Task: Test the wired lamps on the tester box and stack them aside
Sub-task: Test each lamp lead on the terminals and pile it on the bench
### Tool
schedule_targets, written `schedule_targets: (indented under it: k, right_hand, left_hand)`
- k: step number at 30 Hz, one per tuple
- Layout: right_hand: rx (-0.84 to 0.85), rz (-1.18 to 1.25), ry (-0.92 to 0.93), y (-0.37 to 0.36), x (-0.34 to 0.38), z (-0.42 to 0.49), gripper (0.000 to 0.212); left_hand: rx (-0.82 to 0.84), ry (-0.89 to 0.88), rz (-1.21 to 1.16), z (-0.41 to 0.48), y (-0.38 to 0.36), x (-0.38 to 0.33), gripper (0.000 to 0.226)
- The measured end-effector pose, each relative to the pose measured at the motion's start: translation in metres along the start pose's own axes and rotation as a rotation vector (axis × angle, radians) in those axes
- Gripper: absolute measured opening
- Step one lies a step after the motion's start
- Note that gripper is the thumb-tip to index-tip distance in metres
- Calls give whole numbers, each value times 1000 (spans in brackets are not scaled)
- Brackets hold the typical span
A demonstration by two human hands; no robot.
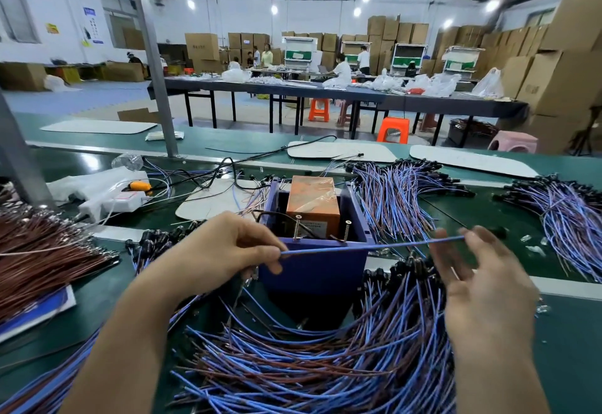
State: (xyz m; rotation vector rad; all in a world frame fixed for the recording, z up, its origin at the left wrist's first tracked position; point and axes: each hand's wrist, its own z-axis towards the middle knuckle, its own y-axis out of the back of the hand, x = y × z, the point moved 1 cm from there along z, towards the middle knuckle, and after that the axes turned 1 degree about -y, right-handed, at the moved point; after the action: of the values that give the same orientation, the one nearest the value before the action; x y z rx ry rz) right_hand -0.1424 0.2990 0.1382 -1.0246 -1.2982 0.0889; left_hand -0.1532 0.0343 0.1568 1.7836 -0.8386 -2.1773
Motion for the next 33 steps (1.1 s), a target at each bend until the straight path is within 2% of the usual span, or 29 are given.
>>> schedule_targets:
  k: [3, 6, 9, 11, 13, 16, 19, 20, 24, 30, 33]
  right_hand:
    - [-88, -167, 149, 13, 6, 9, 28]
    - [-45, -517, 310, 21, 11, 13, 35]
    - [193, -1033, 260, 19, 9, 8, 24]
    - [383, -1430, 144, 16, 7, 2, 9]
    - [498, -1586, 108, 9, 6, -7, 6]
    - [626, -1459, 137, -5, 10, -25, 12]
    - [901, -1207, 73, -23, 4, -46, 14]
    - [943, -1176, 81, -28, -1, -50, 16]
    - [836, -1094, 190, -37, -22, -55, 19]
    - [757, -1011, 176, -37, -29, -51, 18]
    - [730, -1010, 184, -36, -29, -50, 16]
  left_hand:
    - [-18, 63, 81, -3, 13, 11, 12]
    - [-95, 81, -24, -6, 23, 14, 6]
    - [-132, 54, -223, -7, 22, 10, 22]
    - [-126, 39, -360, -5, 17, 4, 19]
    - [-119, 42, -446, -2, 8, -2, 16]
    - [-132, 58, -506, 4, -9, -7, 13]
    - [-156, 52, -599, 11, -28, -10, 10]
    - [-176, 48, -636, 13, -34, -11, 11]
    - [-228, 39, -712, 19, -47, -12, 12]
    - [-149, 52, -715, 19, -49, -9, 14]
    - [-171, 79, -698, 19, -50, -8, 6]
